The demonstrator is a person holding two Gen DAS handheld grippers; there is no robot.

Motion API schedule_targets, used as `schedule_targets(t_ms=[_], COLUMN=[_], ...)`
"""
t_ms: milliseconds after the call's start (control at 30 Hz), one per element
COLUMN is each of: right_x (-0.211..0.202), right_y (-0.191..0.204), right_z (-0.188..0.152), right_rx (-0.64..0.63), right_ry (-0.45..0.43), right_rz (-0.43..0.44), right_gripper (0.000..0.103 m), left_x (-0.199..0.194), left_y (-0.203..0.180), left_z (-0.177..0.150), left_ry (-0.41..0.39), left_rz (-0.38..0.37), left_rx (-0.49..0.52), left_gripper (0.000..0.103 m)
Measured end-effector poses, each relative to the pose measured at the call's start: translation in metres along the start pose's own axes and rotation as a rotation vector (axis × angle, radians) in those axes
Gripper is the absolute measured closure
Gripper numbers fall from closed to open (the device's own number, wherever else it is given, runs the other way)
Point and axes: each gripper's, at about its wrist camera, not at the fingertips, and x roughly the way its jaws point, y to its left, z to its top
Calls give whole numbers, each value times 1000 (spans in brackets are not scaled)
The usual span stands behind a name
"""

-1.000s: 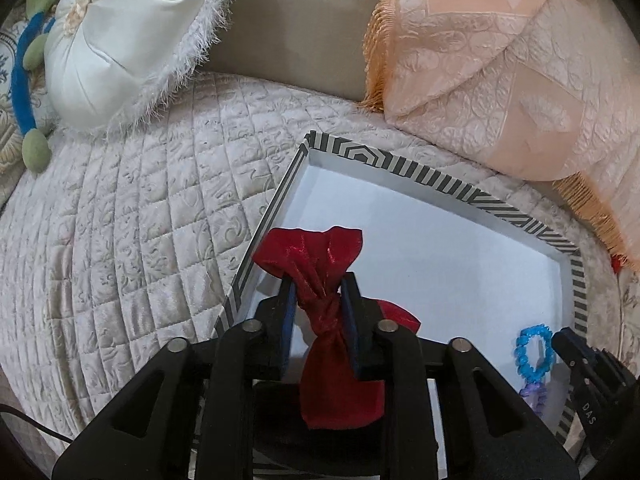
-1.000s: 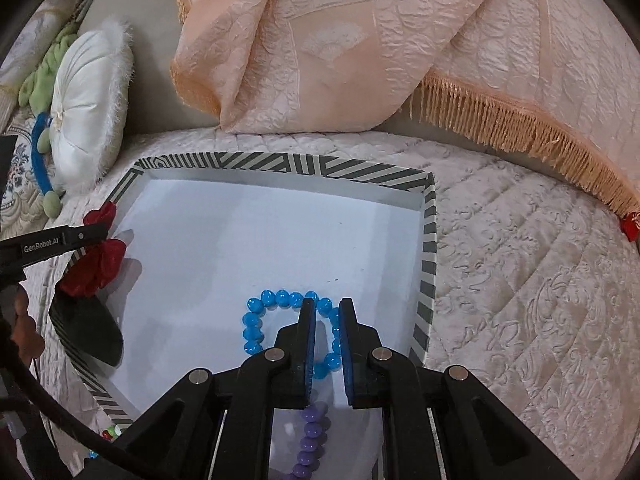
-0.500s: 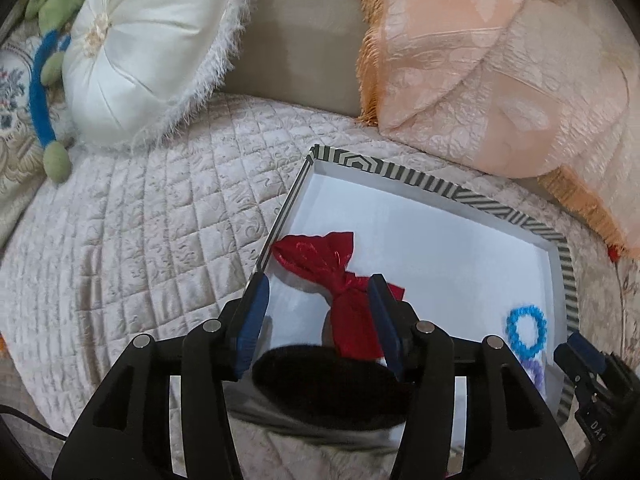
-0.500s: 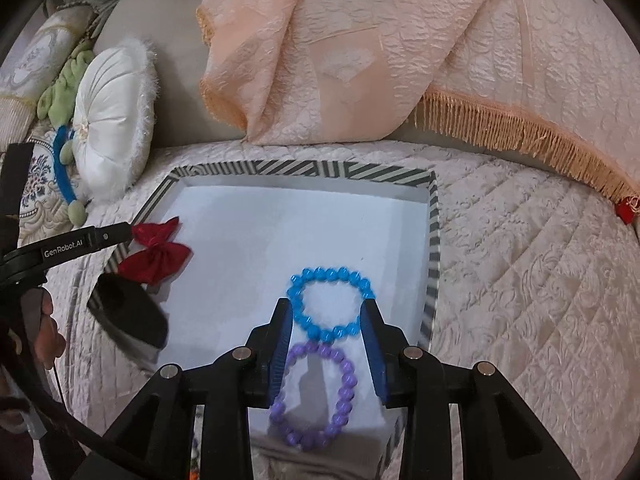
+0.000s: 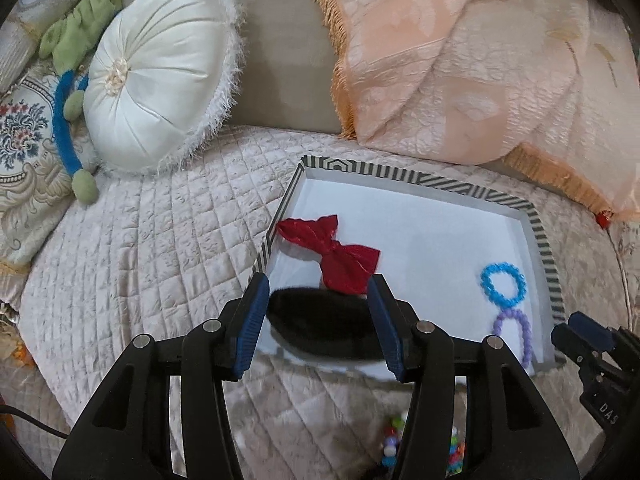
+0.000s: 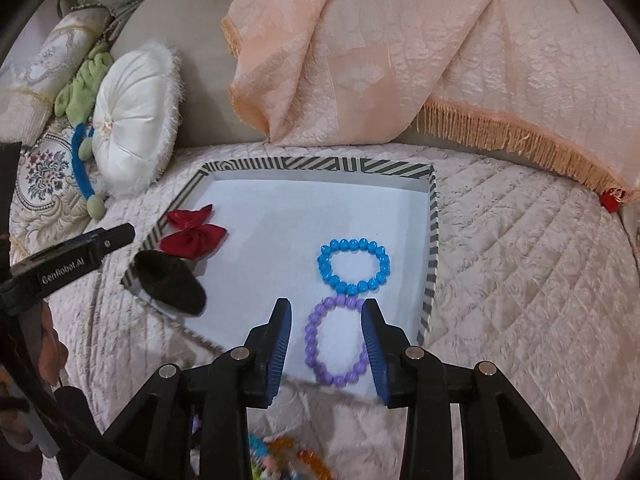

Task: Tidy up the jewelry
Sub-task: 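Withdraw both open tools from the tray back toward the jewelry pile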

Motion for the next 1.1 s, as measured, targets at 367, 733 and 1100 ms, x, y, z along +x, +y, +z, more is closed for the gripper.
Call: schedule_targets(t_ms=[367,733,1100], right_x=[-48,-79,-102], right_y=[16,28,31], right_z=[-32,-55,-71], right_rx=[25,-1,0], right_ry=[-45,-58,-80], right_rz=[6,-11,-31], right_gripper=[66,63,58], left_x=[-56,-88,-106], left_y=[-10,-18,-18], left_z=[-38,-75,-96], left_ry=[-58,-63,-47], left_rz=[-19,-43,-66], left_rx=[19,46,42], left_gripper=[52,52,52])
